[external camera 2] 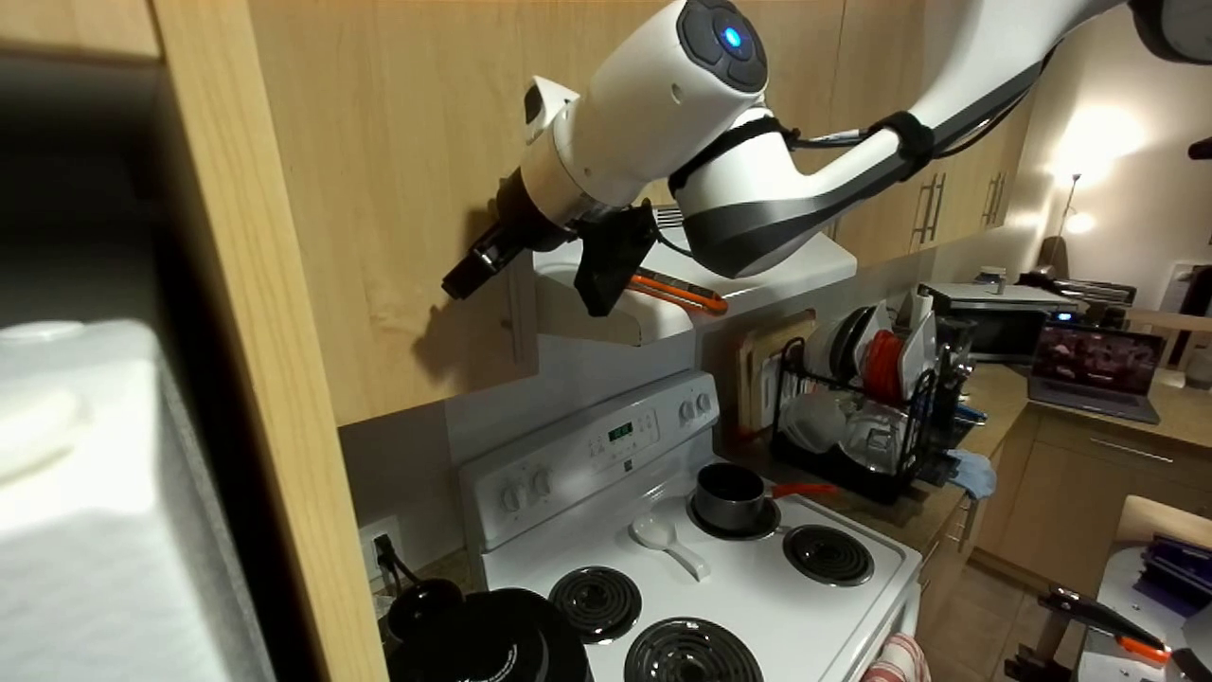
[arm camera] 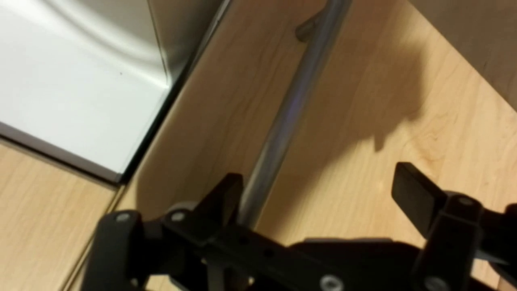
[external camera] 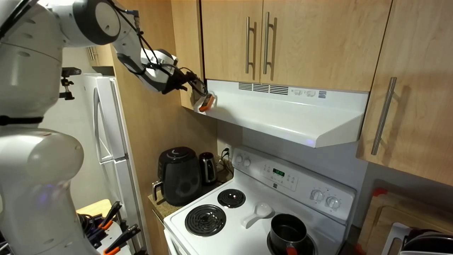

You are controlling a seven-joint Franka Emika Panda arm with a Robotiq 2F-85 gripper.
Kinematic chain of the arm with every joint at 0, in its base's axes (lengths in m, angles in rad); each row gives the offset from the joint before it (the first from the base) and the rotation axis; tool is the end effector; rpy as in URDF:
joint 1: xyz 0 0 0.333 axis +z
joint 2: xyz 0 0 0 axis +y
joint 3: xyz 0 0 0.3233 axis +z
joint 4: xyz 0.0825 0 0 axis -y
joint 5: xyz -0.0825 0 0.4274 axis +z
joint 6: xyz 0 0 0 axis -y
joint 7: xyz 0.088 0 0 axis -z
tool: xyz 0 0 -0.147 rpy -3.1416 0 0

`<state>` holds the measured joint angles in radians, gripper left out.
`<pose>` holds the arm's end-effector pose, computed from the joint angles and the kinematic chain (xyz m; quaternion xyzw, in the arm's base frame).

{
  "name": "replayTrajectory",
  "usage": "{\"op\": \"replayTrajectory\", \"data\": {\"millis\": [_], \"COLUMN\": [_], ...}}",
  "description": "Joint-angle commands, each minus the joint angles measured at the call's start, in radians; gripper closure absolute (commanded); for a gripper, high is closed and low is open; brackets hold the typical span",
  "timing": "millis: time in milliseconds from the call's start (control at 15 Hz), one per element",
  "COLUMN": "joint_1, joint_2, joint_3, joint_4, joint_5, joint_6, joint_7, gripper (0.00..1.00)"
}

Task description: Open the top left cabinet door

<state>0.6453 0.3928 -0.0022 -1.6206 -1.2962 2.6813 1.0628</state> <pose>0.6142 0.4768 0.4218 0.8246 0.2571 0.4964 0.0867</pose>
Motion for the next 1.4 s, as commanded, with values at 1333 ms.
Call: {"op": "replayTrajectory", "data": {"millis": [1333], "joint_1": [-0.049], "joint_2": [-0.155], "joint_3": [0.281], "joint_4": [-0.197], "joint_5": [-0.5], "joint_6": [-0.099], "joint_7": [0.44], "gripper": [0.0]}}
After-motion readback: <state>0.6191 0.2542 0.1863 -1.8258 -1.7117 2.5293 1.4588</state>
